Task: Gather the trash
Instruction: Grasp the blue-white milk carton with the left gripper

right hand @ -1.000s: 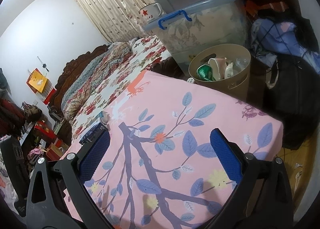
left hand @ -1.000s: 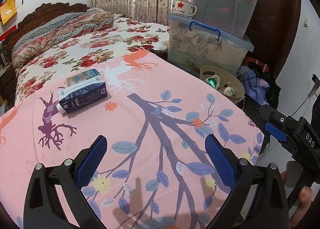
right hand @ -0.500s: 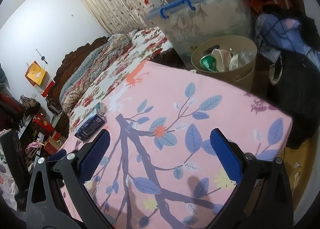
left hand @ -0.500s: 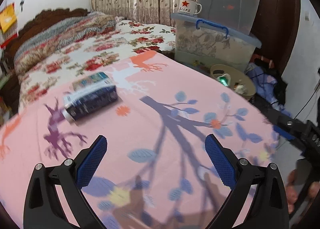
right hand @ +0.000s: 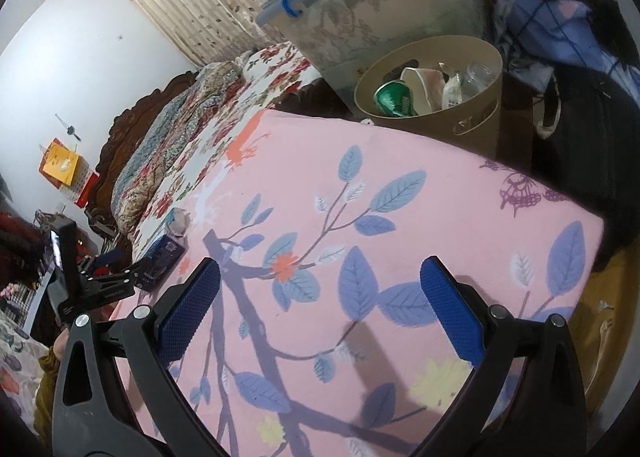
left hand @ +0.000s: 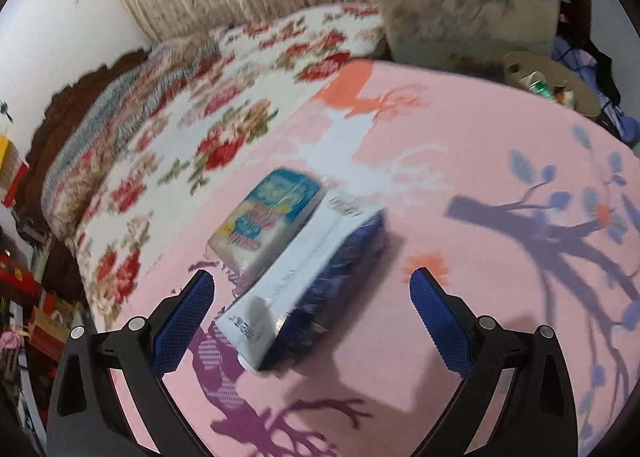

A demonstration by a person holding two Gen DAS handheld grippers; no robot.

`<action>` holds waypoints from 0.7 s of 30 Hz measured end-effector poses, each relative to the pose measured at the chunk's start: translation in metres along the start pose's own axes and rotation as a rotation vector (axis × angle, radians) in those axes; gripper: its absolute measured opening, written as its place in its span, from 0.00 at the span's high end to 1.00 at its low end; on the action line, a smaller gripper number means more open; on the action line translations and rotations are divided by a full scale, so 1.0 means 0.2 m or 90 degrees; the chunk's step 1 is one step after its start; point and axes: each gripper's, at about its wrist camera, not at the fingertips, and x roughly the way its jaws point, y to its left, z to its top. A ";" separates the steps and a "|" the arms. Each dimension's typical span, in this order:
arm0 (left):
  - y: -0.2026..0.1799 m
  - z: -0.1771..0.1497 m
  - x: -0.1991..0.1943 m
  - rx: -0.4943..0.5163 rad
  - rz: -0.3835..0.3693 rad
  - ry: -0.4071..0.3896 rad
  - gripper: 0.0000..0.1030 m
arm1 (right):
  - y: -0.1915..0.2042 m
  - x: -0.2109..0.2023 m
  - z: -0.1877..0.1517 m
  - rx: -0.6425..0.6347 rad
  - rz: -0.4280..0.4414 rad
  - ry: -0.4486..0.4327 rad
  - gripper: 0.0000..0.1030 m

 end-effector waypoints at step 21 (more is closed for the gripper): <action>-0.01 -0.64 -0.48 -0.218 -0.016 0.009 0.54 | 1.14 0.86 0.28 -0.327 0.171 0.146 0.04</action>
